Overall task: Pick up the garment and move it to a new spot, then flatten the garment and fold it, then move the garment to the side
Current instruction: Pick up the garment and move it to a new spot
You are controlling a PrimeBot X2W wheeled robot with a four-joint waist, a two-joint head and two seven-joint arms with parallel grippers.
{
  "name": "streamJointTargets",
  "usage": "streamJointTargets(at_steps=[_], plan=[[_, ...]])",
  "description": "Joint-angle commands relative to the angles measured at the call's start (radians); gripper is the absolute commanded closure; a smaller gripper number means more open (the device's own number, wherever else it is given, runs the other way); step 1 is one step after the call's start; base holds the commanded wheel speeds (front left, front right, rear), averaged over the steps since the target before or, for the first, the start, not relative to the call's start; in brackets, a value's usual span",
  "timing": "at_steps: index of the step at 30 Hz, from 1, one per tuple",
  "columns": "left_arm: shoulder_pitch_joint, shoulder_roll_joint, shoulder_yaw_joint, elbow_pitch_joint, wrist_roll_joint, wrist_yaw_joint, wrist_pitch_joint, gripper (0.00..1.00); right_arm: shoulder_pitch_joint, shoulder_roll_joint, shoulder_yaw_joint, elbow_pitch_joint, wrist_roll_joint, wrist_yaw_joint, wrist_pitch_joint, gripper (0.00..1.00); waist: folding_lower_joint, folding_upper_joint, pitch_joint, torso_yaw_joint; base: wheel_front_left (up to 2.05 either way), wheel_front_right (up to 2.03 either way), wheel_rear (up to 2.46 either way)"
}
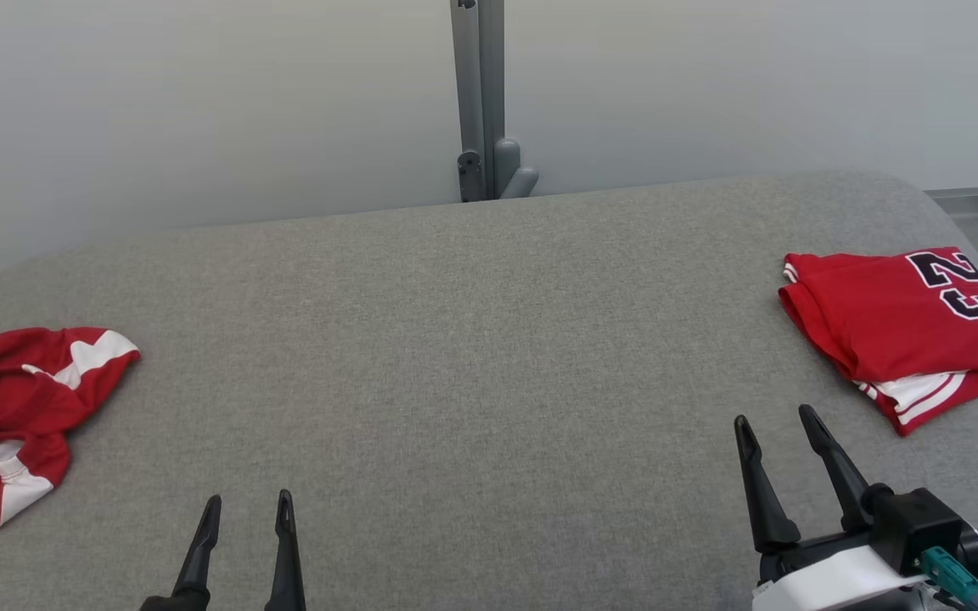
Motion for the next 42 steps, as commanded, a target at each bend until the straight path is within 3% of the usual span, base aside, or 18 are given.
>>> streamJointTargets(at_steps=[1, 14, 34, 42], plan=[[-0.01, 0.0, -0.001, 0.001, 0.005, -0.003, -0.002, 0.0, 0.008, -0.002, 0.002, 0.007, 0.002, -0.001, -0.003, 0.0, 0.0001, -0.0001, 0.003, 0.005, 0.0, 0.0, 0.0], [-0.024, 0.0, -0.004, 0.006, 0.014, 0.005, -0.002, 0.0, 0.008, -0.002, 0.017, 0.018, 0.006, -0.001, -0.003, 0.0, 0.0001, -0.0001, 0.009, 0.087, 0.0, 0.0, 0.0], [-0.028, 0.001, 0.014, 0.001, 0.028, 0.017, -0.002, 0.0, 0.01, -0.001, 0.069, 0.022, 0.03, -0.001, -0.003, 0.0, 0.0001, -0.0001, 0.01, 0.405, 0.0, 0.0, 0.0], [-0.013, 0.001, 0.015, 0.003, 0.024, 0.018, -0.002, 0.0, -0.008, 0.001, 0.085, 0.024, 0.035, -0.001, -0.003, 0.0, 0.0001, -0.0001, 0.013, 0.486, 0.0, 0.0, 0.0]])
